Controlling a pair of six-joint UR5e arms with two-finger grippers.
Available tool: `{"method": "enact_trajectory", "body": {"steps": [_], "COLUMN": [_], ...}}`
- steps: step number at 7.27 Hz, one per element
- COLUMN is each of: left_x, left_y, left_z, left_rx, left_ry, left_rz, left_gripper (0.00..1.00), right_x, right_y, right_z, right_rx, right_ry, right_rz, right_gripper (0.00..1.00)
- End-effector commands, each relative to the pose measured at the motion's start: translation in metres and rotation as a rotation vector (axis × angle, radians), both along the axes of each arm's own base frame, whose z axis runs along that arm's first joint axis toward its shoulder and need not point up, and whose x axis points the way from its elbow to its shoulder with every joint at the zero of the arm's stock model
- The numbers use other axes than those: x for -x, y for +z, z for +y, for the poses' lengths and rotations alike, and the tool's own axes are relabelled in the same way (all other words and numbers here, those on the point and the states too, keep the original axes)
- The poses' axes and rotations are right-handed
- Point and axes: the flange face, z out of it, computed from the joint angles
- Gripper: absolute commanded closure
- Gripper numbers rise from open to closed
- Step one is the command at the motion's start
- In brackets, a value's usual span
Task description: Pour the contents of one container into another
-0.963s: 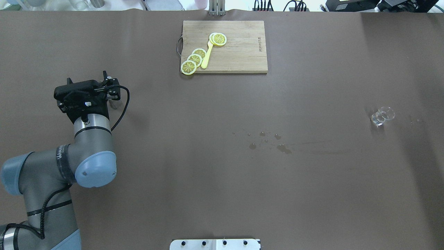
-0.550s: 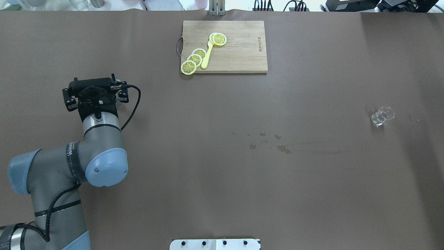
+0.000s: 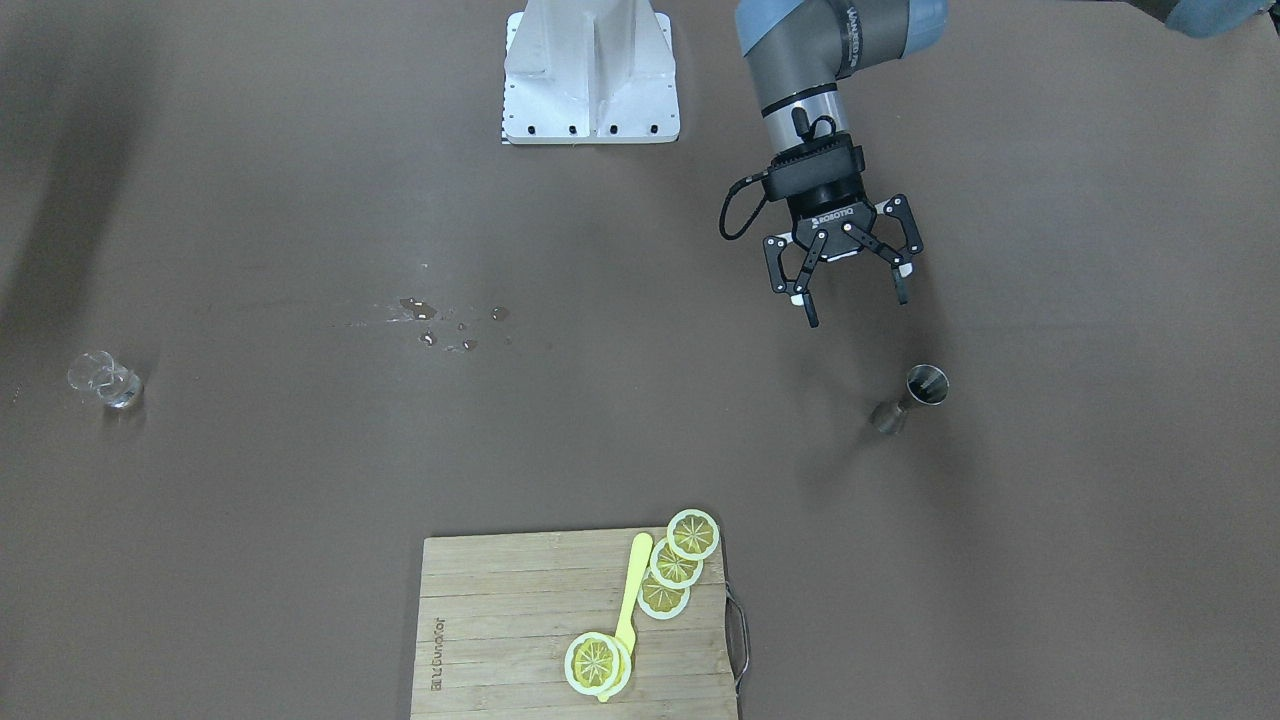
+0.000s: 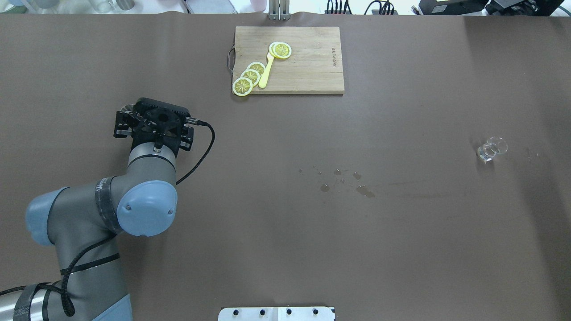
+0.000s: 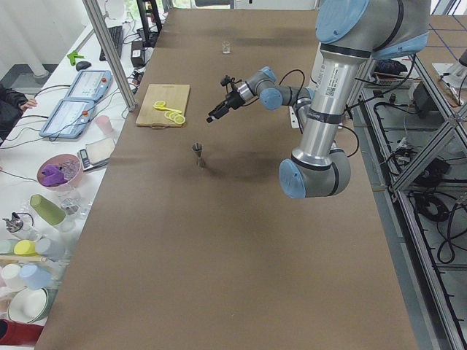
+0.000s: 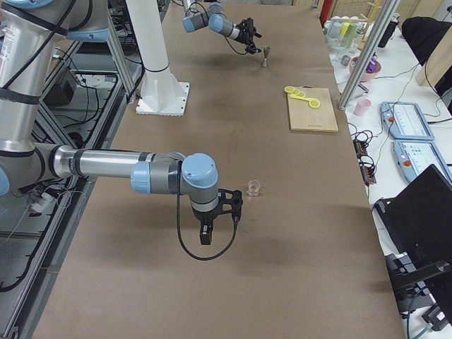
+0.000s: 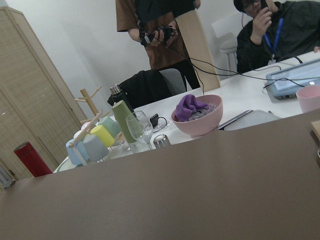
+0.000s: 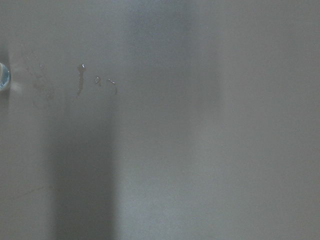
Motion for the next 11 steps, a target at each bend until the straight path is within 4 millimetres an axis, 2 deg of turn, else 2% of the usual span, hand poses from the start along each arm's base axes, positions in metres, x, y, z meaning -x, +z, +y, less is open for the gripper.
{"method": "enact_trajectory", "body": {"steps": [1,2,4,5,7,8,9,10,11], "left_x": [-0.013,-0.018,0.002,0.027,0.072,0.098,0.132,0.184,0.226], "left_y": [-0.013,-0.022,-0.028,-0.027,-0.029,-0.023,-0.011,0.008,0.04], "left_z": [0.008,0.01,-0.006,-0.03,-0.065,-0.079,-0.098,-0.123,-0.131], "left_rx": [-0.023,0.009,0.035,0.058,0.061,0.061,0.065,0.058,0.116], "left_ry": [0.259,0.378,0.491,0.539,0.59,0.631,0.678,0.677,0.684], "left_rz": [-0.01,0.007,0.015,0.022,0.025,0.015,-0.005,-0.061,-0.042], "left_gripper": [0.07,0.08,0.08,0.04,0.03,0.03,0.03,0.03,0.03], "right_x": [0.0,0.0,0.0,0.001,0.0,0.001,0.001,0.001,0.002], "right_y": [-0.001,0.0,-0.002,-0.002,-0.01,-0.003,-0.003,-0.004,-0.005], "right_z": [-0.001,0.0,-0.002,-0.002,-0.013,-0.012,-0.013,-0.014,-0.013], "right_rx": [-0.004,-0.001,-0.002,0.003,-0.02,-0.004,-0.005,-0.007,-0.006], "right_ry": [0.0,0.0,0.004,0.007,0.01,0.011,0.011,0.01,0.01], "right_rz": [-0.001,-0.001,-0.015,-0.015,-0.01,-0.015,-0.017,-0.023,-0.043], "right_gripper": [0.0,0.0,0.0,0.0,0.0,0.0,0.0,0.0,0.0]}}
